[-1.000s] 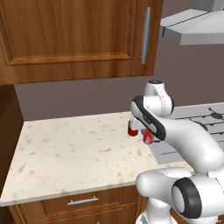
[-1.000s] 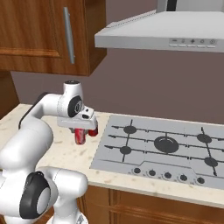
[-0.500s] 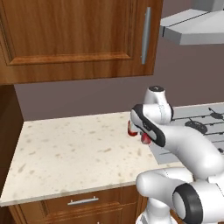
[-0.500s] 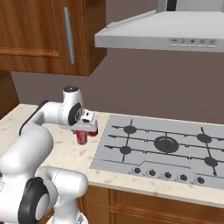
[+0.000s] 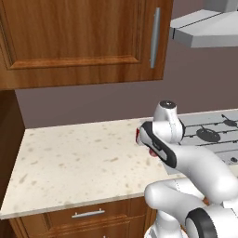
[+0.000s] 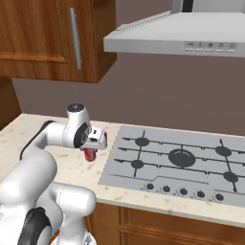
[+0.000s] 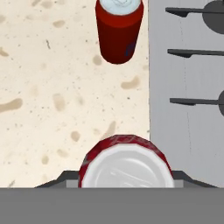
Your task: Four empty soda cans are scattered around the kitchen. Gather all the cans and cluster them next to the stove for recycling.
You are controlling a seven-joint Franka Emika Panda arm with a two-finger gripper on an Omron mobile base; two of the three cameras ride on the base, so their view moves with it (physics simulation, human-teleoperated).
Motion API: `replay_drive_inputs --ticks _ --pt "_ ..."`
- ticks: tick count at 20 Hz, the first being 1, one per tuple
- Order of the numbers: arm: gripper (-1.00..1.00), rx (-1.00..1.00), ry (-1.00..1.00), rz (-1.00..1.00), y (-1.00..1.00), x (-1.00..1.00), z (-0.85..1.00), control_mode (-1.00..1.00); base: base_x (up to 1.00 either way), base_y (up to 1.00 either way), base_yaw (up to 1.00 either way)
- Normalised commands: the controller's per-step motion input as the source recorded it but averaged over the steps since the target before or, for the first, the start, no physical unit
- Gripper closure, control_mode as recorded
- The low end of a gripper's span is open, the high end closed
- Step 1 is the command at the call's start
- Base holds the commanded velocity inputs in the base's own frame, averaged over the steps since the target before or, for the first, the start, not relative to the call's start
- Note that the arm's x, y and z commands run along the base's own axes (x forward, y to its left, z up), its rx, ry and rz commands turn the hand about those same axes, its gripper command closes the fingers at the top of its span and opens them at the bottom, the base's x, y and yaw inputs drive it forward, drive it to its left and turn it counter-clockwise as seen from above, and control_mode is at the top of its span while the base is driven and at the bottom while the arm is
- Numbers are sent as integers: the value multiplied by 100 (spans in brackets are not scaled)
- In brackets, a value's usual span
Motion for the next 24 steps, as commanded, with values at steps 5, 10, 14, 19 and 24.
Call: replay_drive_inputs --ticks 5,10,14,19,24 --pt "100 0 3 0 0 16 -1 -100 0 0 0" --pt "100 0 0 0 0 16 -2 -100 0 0 0" --pt "100 0 1 0 0 16 0 -100 0 0 0" --pt "100 0 0 1 0 7 -6 -100 0 0 0" --pt "100 0 0 1 0 5 -2 -100 0 0 0"
